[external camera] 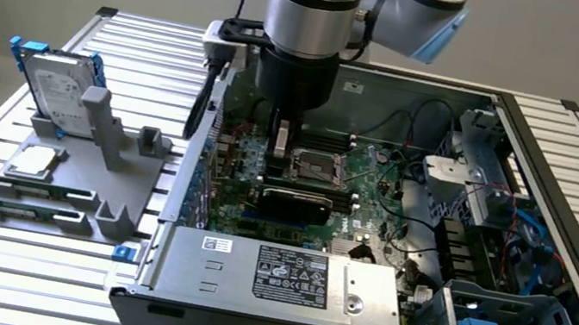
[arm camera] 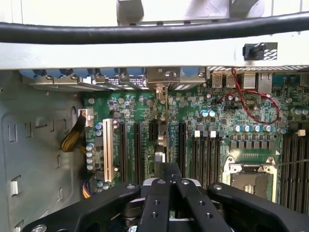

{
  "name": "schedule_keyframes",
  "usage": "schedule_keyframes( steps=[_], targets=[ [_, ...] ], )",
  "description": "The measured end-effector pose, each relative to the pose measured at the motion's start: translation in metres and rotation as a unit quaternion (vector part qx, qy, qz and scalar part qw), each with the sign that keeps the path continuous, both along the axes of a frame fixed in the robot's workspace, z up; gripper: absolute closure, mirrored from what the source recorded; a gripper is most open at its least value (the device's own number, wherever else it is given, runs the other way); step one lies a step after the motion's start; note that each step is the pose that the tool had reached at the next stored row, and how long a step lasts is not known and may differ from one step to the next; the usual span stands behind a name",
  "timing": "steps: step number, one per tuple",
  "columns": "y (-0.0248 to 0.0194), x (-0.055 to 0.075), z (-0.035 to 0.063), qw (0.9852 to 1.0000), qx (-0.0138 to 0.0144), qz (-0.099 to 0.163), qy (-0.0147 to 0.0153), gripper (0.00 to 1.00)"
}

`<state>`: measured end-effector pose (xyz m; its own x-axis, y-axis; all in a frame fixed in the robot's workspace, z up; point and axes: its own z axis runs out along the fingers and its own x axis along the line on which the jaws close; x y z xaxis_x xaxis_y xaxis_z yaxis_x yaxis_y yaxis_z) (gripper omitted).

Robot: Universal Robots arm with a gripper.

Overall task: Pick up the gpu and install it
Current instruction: 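Press down on the gpu until it lock into place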

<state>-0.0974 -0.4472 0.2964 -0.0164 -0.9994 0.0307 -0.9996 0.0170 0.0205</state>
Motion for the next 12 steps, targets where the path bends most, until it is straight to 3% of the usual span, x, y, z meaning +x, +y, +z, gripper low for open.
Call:
schedule_keyframes(
  steps=[3, 12],
  targets=[
    [0.0018, -0.001, -0.0056, 1.0, 0.0, 0.0, -0.0011, 0.89],
    [0.0019, -0.001, -0.021, 1.0, 0.0001, 0.001, -0.0022, 0.89]
  ],
)
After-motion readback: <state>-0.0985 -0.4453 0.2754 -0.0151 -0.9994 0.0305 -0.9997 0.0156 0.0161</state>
